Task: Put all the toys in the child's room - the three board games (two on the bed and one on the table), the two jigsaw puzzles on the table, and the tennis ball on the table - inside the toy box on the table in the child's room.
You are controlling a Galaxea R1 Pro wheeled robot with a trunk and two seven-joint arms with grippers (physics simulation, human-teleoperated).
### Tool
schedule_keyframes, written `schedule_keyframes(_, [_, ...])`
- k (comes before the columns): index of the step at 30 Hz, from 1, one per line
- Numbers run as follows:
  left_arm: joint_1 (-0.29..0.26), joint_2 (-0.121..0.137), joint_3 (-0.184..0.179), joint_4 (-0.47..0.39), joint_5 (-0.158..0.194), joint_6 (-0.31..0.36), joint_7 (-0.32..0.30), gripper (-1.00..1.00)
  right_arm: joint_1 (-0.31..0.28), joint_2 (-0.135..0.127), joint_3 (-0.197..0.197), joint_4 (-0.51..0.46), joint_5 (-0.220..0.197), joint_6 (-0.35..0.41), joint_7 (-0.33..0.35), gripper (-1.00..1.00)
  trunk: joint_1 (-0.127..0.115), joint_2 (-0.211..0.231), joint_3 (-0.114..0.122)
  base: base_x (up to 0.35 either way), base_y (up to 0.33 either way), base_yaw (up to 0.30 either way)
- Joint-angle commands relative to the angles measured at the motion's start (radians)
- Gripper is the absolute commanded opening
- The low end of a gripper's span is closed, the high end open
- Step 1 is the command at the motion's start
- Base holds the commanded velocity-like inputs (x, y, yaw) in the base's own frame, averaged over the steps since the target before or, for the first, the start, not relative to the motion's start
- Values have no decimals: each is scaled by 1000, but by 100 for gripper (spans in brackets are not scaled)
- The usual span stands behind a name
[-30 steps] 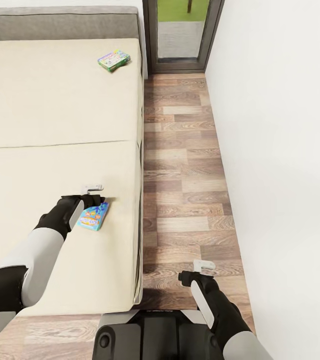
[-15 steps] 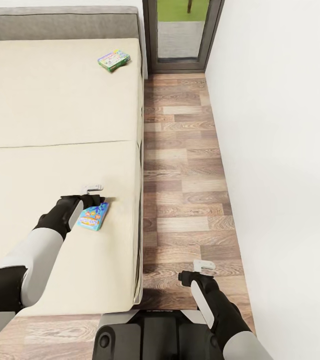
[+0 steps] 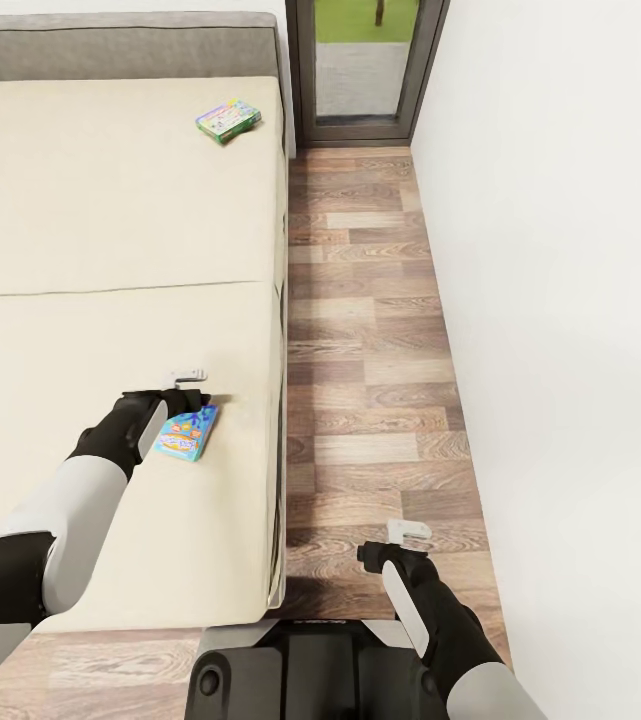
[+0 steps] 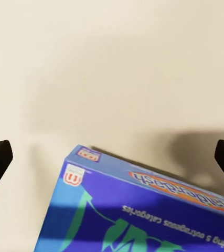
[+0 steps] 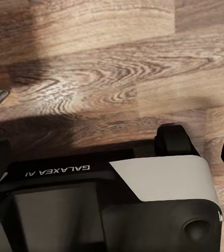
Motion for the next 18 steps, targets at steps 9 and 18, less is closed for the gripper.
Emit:
schedule_keyframes(9, [0,3,4,14,-13,5,-3,100,0,0,2,-1,-10,2,-9,100,1,0,-1,0,0,0])
schedule_keyframes(18, [0,6,3,14,-13,12,-3,100,0,0,2,-1,-10,2,-9,100,1,0,-1,-92,0,0])
